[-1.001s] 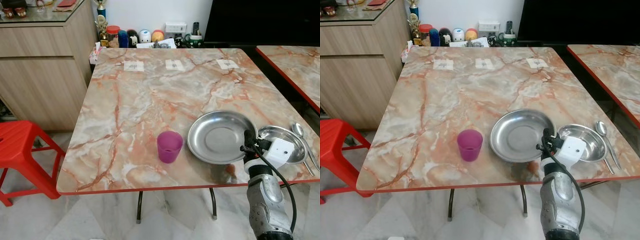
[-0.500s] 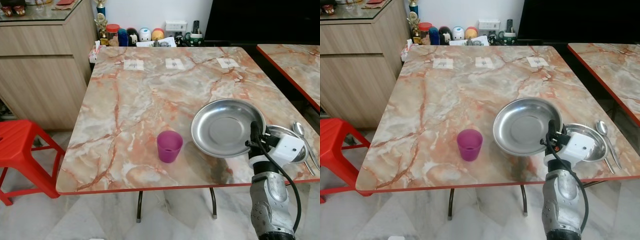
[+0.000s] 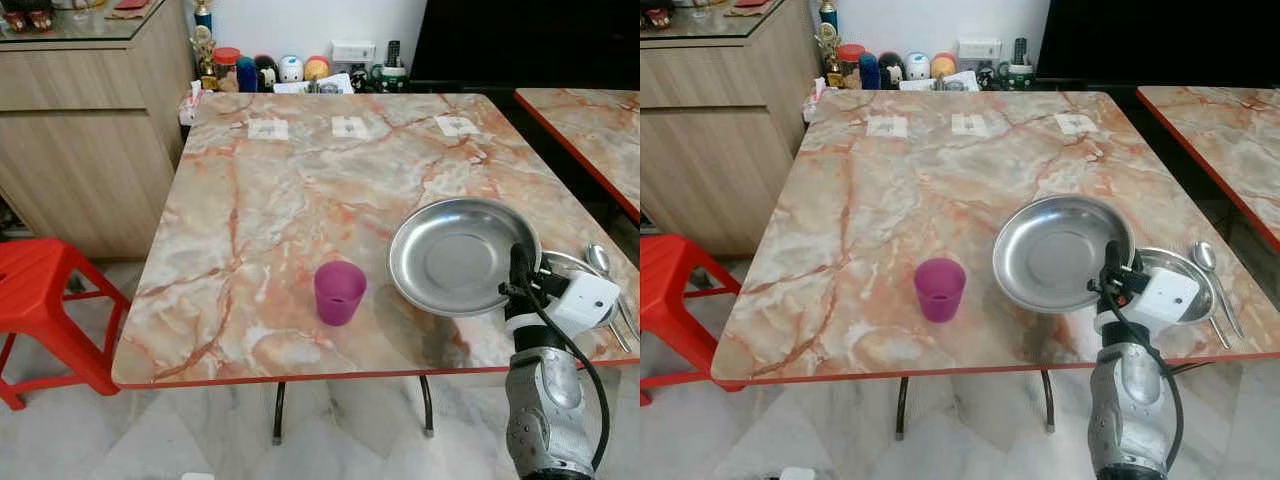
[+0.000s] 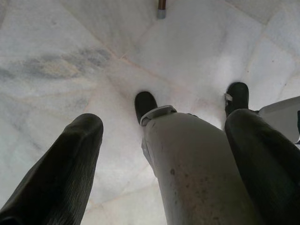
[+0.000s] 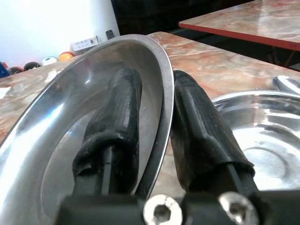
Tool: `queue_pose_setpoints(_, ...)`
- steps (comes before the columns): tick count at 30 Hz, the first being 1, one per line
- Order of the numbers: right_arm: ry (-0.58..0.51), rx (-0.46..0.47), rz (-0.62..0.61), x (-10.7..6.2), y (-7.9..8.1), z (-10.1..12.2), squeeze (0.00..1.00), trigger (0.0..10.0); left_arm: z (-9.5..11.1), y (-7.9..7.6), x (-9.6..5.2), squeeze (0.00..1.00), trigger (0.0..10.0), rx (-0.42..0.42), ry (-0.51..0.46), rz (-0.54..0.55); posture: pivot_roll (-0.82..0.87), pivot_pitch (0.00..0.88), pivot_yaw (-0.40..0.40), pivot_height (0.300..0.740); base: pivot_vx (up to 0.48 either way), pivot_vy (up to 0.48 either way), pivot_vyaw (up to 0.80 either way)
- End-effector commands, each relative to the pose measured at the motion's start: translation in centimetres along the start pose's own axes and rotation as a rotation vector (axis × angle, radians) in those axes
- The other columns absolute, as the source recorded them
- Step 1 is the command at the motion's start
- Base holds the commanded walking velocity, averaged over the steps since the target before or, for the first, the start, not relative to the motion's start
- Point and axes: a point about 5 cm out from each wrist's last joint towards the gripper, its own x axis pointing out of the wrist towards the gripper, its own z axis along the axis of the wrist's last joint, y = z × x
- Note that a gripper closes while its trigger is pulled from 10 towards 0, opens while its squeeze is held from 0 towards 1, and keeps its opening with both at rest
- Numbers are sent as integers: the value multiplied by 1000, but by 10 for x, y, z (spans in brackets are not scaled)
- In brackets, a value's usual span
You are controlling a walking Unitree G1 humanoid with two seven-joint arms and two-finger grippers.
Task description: Setting the table
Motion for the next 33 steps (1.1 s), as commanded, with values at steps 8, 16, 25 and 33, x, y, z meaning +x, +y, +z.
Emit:
queue_pose_setpoints(8,-98,30,13,4,2,20,0,10000,-10,-5,-1,0,10000,5,34,-17,26,129,-67,740,0,-480,0)
queue_pose_setpoints(16,-150,90,29,7,5,31,0,10000,-10,-5,-1,0,10000,10,35,-17,23,130,-66,740,0,-480,0)
queue_pose_setpoints(25,-159,220,25,7,8,34,0,10000,-8,-6,-1,0,10000,15,34,-17,24,130,-63,740,0,-480,0)
queue_pose_setpoints(33,-152,206,40,7,7,35,0,10000,-9,-6,-1,0,10000,17,35,-19,21,131,-64,740,0,-480,0)
